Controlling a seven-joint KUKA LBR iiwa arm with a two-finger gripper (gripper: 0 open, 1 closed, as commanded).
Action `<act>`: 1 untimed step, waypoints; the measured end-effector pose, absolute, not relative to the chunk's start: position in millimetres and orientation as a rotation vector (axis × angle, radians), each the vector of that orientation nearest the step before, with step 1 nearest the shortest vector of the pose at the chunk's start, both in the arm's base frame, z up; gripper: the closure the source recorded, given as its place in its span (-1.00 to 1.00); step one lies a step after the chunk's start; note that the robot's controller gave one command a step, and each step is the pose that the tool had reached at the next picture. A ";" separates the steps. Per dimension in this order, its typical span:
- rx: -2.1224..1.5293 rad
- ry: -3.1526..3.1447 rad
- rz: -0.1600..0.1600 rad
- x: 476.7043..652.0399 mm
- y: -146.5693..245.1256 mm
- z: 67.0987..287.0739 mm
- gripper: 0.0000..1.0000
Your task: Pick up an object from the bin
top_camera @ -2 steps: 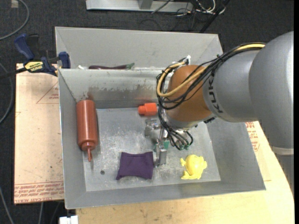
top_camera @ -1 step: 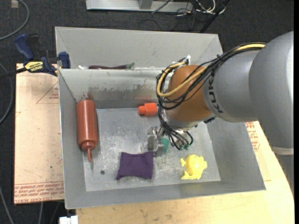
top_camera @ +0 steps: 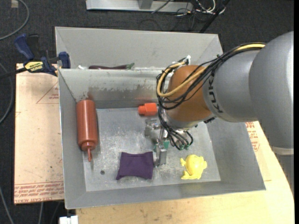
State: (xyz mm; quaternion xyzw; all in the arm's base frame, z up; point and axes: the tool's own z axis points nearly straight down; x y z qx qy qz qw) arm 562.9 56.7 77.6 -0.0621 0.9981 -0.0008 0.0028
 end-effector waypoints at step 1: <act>-0.195 3.130 -0.003 562.9 56.7 77.6 1.00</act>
Offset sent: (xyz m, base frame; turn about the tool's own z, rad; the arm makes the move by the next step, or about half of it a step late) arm 0.0000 0.0000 0.0000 0.0000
